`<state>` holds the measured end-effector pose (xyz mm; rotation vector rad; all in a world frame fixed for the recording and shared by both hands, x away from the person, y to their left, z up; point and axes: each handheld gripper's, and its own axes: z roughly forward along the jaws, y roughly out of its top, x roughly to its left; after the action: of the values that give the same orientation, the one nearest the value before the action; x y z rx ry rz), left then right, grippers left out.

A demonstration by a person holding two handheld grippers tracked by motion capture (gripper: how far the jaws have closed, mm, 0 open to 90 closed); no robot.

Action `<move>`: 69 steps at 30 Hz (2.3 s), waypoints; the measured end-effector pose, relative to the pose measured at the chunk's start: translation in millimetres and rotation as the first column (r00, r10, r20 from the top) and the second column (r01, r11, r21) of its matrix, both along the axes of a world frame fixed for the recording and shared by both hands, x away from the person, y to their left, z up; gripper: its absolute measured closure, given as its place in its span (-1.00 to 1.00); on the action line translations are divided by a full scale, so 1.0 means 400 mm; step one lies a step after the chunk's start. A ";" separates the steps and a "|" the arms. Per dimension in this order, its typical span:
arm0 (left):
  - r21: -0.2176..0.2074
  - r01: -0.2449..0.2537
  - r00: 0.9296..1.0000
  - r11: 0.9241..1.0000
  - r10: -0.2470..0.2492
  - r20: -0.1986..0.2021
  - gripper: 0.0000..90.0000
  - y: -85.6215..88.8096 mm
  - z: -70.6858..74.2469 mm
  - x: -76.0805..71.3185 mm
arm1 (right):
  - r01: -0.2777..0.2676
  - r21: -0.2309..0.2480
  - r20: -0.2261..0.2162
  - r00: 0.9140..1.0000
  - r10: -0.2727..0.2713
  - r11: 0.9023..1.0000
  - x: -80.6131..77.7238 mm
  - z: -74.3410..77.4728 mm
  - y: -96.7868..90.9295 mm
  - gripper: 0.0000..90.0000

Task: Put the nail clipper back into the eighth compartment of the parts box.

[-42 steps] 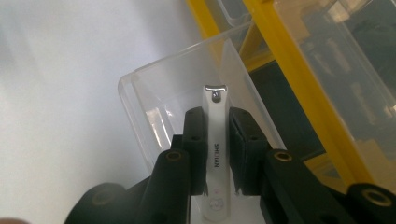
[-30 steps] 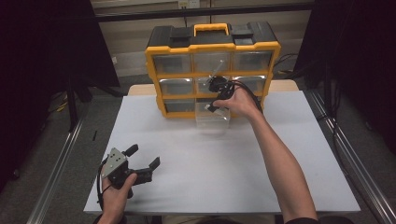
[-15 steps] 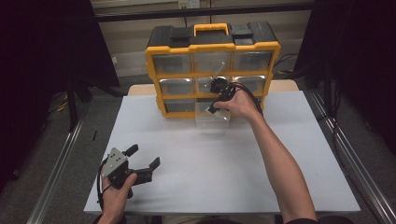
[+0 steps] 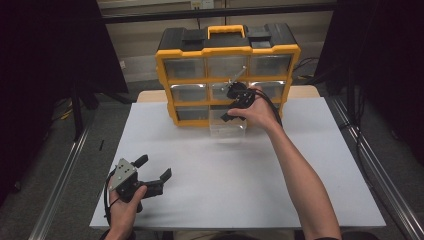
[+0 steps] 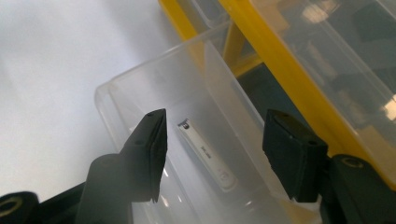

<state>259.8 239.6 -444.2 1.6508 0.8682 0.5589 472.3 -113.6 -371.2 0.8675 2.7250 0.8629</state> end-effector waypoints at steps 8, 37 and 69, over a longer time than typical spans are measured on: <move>0.003 -0.003 1.000 1.000 0.003 -0.001 -0.92 0.000 0.000 0.000 | 0.041 0.030 0.038 0.998 -0.042 0.999 -0.013 0.005 0.000 -0.39; 0.018 -0.005 1.000 1.000 0.005 -0.003 -0.92 -0.004 -0.002 0.001 | 0.141 0.255 0.157 0.970 -0.185 0.956 -0.108 -0.043 -0.107 -0.95; 0.012 -0.007 1.000 1.000 0.007 -0.007 -0.92 -0.005 -0.003 0.002 | 0.201 0.404 0.246 0.916 -0.318 0.893 -0.277 -0.146 -0.192 -0.96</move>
<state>260.5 237.6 -445.5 1.6617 0.8780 0.5644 361.6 -190.6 -429.6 1.0374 2.1482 1.3486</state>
